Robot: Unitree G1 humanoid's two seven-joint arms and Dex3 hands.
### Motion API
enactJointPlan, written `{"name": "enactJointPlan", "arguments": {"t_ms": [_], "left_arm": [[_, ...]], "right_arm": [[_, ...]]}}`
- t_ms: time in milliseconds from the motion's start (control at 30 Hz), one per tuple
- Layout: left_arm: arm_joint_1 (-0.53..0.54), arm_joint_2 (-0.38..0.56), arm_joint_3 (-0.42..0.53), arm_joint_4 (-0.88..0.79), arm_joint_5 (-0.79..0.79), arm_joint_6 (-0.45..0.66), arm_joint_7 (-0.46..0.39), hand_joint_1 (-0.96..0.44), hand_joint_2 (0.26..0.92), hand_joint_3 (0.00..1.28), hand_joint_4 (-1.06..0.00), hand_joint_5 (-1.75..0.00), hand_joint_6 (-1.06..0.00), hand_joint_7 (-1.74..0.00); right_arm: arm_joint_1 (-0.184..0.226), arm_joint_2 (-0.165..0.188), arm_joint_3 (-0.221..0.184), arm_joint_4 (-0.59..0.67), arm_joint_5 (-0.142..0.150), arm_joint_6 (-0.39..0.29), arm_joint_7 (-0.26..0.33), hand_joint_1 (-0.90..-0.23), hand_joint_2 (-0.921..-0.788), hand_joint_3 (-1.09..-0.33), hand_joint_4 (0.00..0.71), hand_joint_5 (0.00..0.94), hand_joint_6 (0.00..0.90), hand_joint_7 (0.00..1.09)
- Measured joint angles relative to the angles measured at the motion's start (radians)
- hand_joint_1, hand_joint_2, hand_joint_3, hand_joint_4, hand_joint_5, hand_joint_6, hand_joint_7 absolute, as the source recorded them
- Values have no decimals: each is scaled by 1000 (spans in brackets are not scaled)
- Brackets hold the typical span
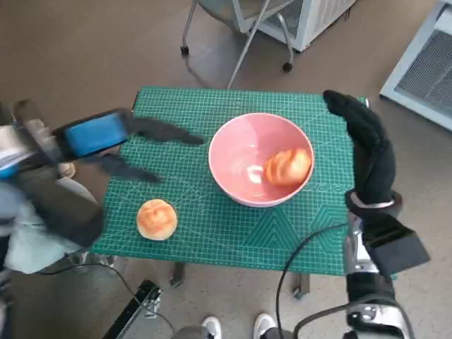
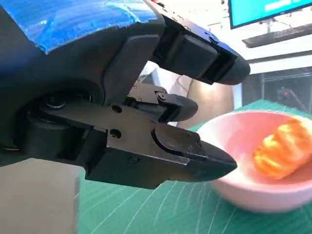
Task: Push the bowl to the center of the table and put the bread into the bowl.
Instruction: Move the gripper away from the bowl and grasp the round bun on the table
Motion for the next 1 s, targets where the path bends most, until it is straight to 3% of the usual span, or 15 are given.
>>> {"name": "enactJointPlan", "arguments": {"t_ms": [433, 733, 1000], "left_arm": [[293, 81, 149, -101, -13, -27, 6, 133, 816, 0, -561, -8, -671, -24], [355, 87, 144, -151, 63, -3, 0, 65, 738, 0, -469, 0, -596, -1], [356, 85, 82, -159, 183, 10, 0, -24, 720, 1, -393, 0, -540, 0]], "right_arm": [[11, -1, 5, -25, 1, 33, 11, -578, -921, -828, 355, 22, 8, 825], [11, -1, 8, -25, 1, 46, 18, -575, -921, -838, 354, 20, 0, 856], [10, -1, 12, -29, 1, 60, 24, -573, -921, -843, 354, 20, -1, 859]]}}
